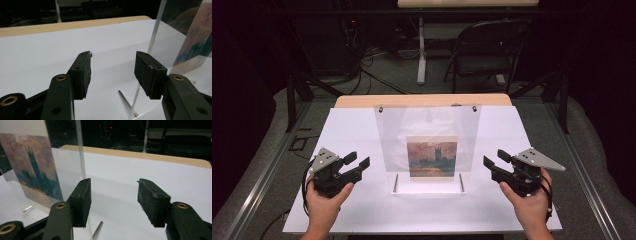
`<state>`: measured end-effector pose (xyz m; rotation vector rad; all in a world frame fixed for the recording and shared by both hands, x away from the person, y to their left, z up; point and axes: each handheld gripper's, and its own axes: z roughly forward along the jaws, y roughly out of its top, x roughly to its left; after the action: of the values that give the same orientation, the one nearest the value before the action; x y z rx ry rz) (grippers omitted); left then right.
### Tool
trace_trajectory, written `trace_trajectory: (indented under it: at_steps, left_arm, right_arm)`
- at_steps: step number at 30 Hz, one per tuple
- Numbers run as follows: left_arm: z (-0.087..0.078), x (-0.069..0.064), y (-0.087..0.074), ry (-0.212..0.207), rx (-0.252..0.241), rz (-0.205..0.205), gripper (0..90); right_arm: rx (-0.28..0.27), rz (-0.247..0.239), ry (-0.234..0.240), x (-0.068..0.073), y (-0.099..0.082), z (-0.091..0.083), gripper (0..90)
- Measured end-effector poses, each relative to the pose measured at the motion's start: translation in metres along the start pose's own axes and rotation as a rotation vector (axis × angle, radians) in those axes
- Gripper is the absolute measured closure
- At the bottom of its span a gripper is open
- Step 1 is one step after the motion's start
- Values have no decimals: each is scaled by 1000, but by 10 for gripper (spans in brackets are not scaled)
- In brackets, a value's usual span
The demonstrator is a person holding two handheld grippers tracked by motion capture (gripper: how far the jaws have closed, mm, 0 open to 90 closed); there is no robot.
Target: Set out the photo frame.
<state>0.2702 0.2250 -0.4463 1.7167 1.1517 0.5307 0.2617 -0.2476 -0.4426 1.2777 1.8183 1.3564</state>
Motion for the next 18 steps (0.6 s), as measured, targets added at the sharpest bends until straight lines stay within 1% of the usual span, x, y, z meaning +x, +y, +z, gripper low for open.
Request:
trace_trajectory:
  at_steps: [2, 4, 7, 9, 11, 12, 15, 17, 18]
  left_arm:
    - [-1, 4, -6, 5, -2, -7, 459]
    - [0, 8, -12, 10, 2, -11, 455]
    - [3, 12, -23, -3, 6, -34, 456]
    - [7, 12, -31, -8, 12, -41, 456]
    - [12, 12, -39, -11, 16, -39, 456]
    - [15, 12, -43, -8, 21, -32, 455]
    - [22, 12, -52, 4, 30, 2, 448]
    - [25, 13, -57, 4, 32, 17, 436]
    - [27, 13, -59, -2, 35, 15, 431]
  right_arm:
    - [2, 6, -11, -4, -4, -3, 418]
    - [1, -2, -20, -8, -10, -5, 408]
    - [16, -9, -34, -12, -21, -4, 400]
    - [31, -4, -37, -14, -29, -2, 393]
    - [47, -2, -39, -15, -36, 3, 387]
    - [55, -9, -39, -16, -40, 5, 384]
    - [78, -25, -37, -15, -50, 11, 383]
    - [80, -26, -28, -15, -56, 15, 383]
    - [80, -31, -24, -15, -59, 17, 383]
